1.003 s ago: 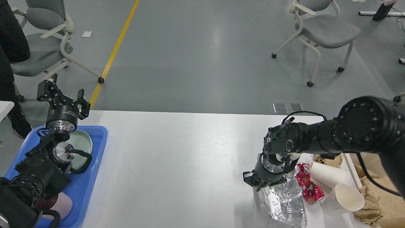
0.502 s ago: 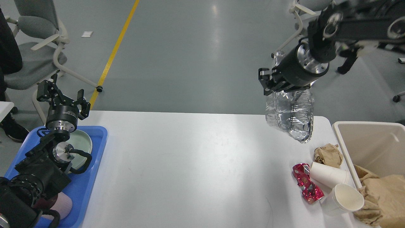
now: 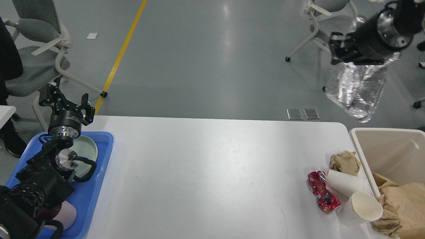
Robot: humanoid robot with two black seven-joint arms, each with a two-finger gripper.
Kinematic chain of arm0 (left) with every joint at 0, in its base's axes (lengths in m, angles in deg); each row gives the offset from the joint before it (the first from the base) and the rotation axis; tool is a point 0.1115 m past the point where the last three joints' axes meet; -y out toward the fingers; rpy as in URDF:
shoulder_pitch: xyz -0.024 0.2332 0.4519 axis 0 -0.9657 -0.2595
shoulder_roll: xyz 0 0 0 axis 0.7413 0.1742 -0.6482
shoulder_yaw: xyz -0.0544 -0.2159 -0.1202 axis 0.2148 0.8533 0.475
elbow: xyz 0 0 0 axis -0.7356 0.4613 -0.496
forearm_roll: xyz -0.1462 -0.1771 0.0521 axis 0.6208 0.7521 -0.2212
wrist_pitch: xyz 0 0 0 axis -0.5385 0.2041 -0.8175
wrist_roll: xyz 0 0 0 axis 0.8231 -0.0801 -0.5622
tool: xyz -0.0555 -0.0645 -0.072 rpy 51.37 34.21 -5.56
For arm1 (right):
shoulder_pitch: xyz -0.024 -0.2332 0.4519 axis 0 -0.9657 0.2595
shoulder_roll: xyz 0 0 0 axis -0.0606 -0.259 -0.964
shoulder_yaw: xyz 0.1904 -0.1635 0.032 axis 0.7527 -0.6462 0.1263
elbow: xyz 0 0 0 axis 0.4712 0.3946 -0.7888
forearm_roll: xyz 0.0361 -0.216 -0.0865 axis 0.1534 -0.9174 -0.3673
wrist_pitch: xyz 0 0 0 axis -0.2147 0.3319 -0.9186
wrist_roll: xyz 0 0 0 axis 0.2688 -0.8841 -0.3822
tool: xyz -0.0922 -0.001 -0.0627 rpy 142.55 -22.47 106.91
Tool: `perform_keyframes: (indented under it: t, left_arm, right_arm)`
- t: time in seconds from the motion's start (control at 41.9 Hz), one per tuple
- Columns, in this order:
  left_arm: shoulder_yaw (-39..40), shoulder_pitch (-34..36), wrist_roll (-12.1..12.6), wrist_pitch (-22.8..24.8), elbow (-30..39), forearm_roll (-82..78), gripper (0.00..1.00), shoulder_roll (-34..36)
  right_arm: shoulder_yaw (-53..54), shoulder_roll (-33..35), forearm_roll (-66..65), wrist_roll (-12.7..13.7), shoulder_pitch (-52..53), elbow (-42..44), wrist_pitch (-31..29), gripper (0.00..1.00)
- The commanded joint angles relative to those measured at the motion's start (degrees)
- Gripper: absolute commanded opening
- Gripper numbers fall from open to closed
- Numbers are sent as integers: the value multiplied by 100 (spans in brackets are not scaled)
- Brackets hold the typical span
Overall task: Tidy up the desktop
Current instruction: 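Lift the foil wrapper and drop it into the white bin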
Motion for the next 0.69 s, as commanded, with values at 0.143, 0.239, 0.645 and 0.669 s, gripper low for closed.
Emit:
perform_keyframes:
  t: [0.143, 0.239, 0.645, 0.669]
  left_arm:
    - [0, 0, 0, 0, 1, 0, 97, 0]
    - [0, 0, 0, 0, 1, 0, 97, 0]
    - [0, 0, 0, 0, -7, 0, 97, 0]
    - [0, 0, 0, 0, 1, 0, 97, 0]
  right_arm:
    - [116, 386, 97, -11, -2225, 1142, 1038, 0]
    - [389, 395, 97, -11, -3007, 1563, 1302, 0]
    - [1268, 0, 97, -20, -5154, 3164, 1847, 100]
    - [1277, 0, 97, -20, -5154, 3164, 1847, 100]
